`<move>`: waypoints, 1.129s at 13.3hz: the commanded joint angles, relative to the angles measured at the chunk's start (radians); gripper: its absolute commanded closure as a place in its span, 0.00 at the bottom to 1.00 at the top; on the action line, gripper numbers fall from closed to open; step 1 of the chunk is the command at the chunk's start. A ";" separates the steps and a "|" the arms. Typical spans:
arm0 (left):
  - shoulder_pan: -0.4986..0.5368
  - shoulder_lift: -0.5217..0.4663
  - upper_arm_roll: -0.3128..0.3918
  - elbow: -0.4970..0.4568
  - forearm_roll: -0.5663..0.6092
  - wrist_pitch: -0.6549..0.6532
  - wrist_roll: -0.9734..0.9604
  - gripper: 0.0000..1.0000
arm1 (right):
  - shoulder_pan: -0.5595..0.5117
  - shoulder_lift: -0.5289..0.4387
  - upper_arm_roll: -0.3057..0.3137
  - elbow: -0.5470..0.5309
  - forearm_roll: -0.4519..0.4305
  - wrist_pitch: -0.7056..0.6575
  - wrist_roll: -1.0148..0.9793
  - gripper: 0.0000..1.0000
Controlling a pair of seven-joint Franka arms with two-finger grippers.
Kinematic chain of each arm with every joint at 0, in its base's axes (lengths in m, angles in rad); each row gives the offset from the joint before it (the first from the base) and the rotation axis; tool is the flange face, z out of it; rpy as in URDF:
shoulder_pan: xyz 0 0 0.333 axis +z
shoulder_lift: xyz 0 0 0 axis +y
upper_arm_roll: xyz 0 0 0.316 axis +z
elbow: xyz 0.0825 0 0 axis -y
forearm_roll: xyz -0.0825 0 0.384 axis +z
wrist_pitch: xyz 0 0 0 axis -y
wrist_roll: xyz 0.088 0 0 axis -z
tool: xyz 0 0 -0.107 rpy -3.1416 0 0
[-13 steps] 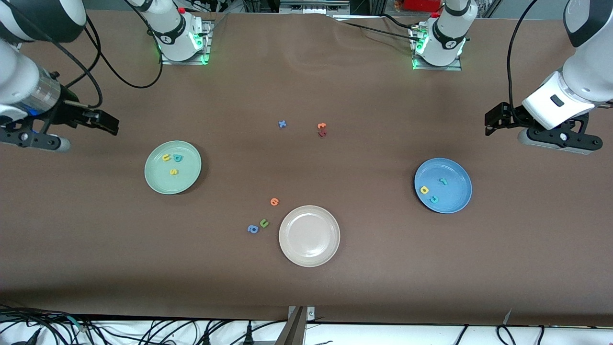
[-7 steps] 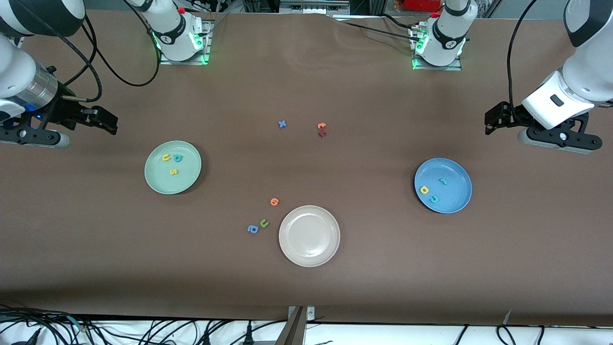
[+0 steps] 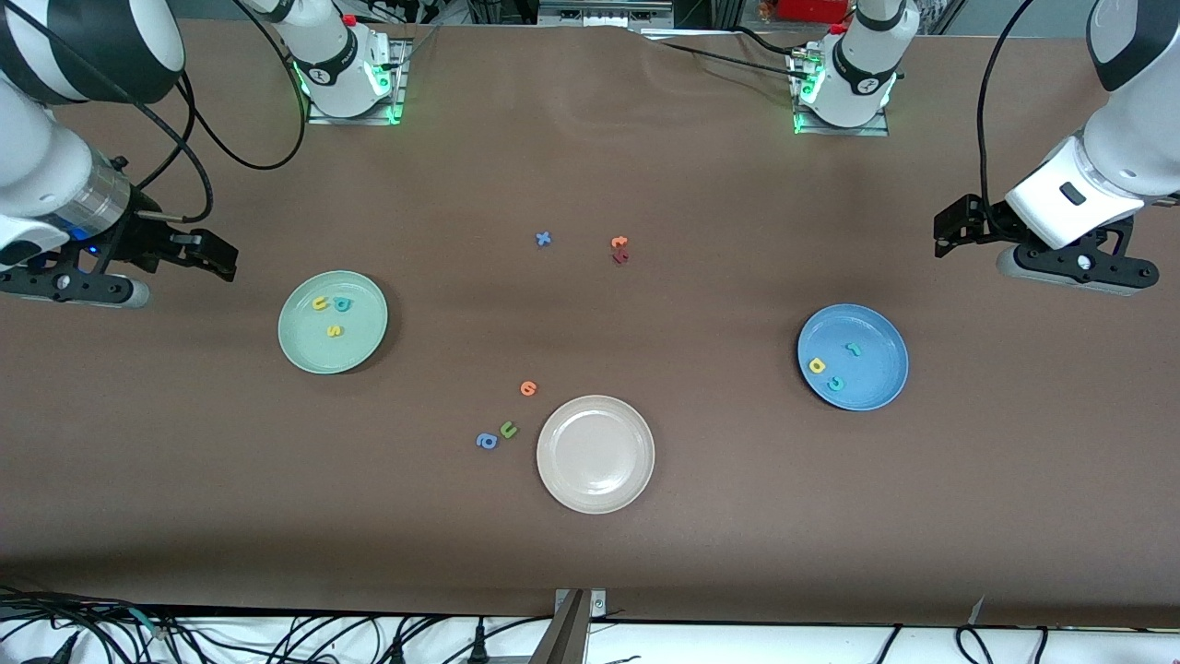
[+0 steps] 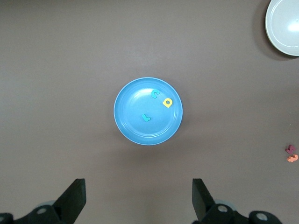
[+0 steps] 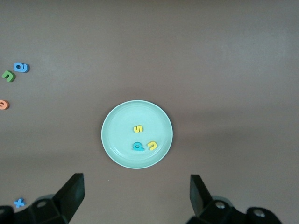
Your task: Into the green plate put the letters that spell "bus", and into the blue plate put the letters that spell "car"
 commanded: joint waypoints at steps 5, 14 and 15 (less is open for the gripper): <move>0.011 -0.016 -0.003 -0.012 -0.021 -0.024 0.009 0.00 | -0.002 -0.002 0.000 -0.020 0.003 0.045 0.029 0.00; 0.024 -0.023 -0.001 -0.010 -0.024 -0.024 0.010 0.00 | -0.002 0.010 0.000 -0.003 0.003 0.058 0.051 0.00; 0.026 -0.023 0.000 -0.008 -0.026 -0.024 0.010 0.00 | -0.008 0.019 -0.002 -0.006 0.021 0.065 0.051 0.00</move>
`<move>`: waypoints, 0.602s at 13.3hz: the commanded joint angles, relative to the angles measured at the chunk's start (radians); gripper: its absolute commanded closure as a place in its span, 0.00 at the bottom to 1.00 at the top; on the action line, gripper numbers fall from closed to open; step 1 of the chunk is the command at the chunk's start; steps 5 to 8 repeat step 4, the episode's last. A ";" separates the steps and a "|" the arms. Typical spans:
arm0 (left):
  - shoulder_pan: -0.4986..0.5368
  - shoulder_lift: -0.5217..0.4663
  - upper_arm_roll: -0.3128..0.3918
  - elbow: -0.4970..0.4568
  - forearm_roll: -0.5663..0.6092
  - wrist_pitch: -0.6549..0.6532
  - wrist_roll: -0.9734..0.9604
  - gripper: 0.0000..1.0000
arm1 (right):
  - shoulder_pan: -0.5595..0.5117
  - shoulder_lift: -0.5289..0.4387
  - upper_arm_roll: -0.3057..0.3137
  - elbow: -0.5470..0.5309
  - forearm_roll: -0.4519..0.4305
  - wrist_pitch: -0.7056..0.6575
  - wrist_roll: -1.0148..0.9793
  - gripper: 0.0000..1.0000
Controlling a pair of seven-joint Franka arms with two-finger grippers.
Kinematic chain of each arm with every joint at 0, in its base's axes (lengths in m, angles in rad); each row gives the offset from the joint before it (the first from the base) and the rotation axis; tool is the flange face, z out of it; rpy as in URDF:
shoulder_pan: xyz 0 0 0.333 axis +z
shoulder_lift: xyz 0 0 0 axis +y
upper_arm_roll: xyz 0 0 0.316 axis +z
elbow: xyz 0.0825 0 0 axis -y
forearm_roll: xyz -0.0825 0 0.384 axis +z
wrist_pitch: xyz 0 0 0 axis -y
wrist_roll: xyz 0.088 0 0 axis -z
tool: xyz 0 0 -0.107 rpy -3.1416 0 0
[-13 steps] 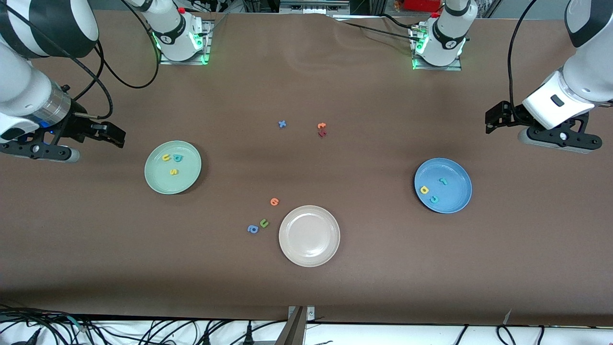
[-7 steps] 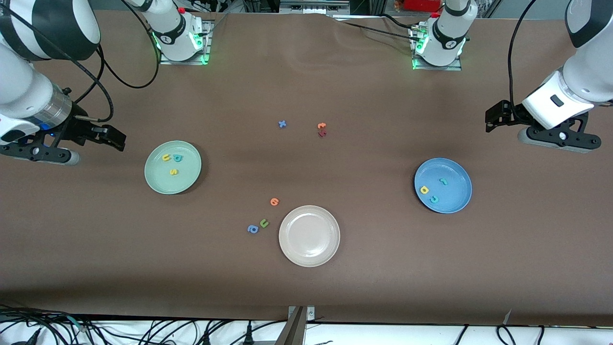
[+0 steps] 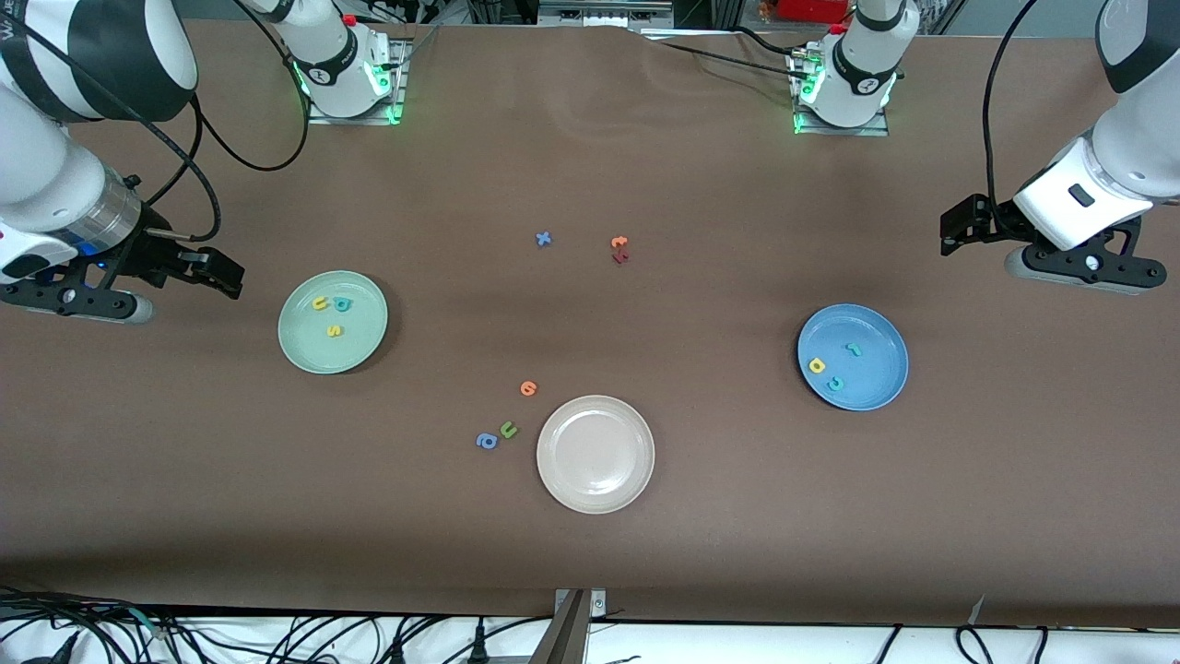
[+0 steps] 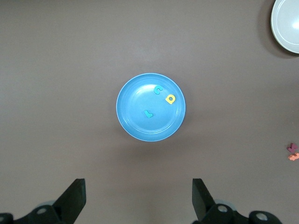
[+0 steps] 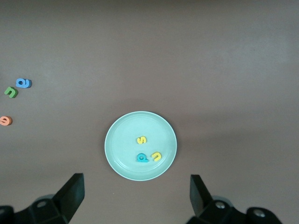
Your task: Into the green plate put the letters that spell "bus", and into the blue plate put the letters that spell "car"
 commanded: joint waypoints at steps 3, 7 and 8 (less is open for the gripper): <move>0.020 -0.013 -0.003 -0.002 -0.026 -0.007 0.008 0.00 | -0.013 0.011 -0.002 0.000 0.066 -0.005 0.025 0.00; 0.021 -0.013 -0.003 -0.004 -0.026 -0.009 0.009 0.00 | -0.013 0.010 -0.003 0.000 0.073 -0.013 0.036 0.00; 0.021 -0.013 -0.003 -0.004 -0.026 -0.009 0.009 0.00 | -0.013 0.010 -0.003 0.000 0.073 -0.013 0.036 0.00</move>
